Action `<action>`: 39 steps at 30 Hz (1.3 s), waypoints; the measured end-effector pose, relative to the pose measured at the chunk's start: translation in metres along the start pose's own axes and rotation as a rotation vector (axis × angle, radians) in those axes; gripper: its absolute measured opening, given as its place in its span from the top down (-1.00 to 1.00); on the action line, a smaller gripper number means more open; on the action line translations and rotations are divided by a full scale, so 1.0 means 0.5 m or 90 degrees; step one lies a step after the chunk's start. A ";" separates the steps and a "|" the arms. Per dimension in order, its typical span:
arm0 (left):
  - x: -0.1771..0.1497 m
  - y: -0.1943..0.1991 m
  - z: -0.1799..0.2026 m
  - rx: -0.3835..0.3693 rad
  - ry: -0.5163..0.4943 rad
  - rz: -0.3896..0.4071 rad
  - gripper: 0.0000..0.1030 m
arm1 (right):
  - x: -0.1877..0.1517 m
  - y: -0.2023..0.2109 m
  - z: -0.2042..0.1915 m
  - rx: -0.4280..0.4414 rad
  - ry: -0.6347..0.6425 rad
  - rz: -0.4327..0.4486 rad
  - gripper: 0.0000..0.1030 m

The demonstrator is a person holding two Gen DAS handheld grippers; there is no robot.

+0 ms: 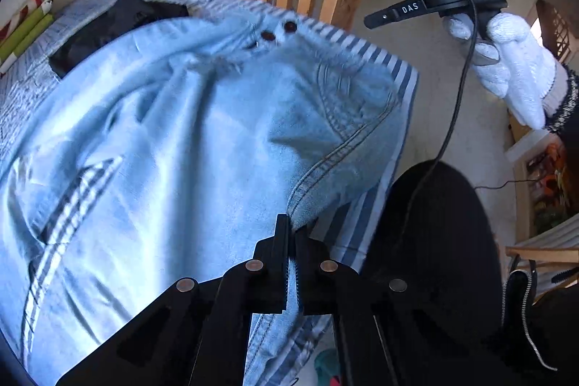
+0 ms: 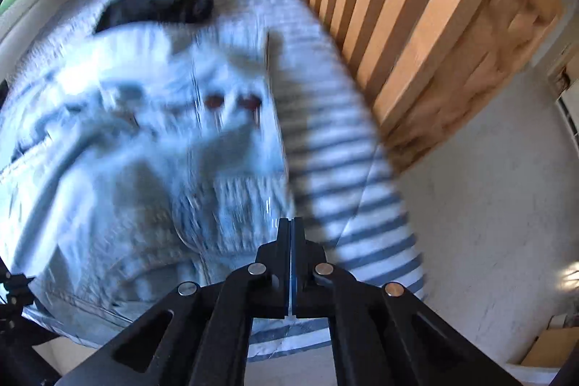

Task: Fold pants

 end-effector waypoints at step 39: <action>-0.003 0.041 0.080 -0.023 -0.081 0.002 0.96 | 0.100 0.028 0.017 0.115 0.042 -0.055 0.26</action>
Point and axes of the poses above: each gripper's, at about its wrist camera, not at the fingertips, and y roughly against the way its jaws point, z to its right, x to its top, the point moved 10 cm from there along -y, roughly the way its jaws point, and after that the axes turned 9 degrees about z, right-handed, at the moved point
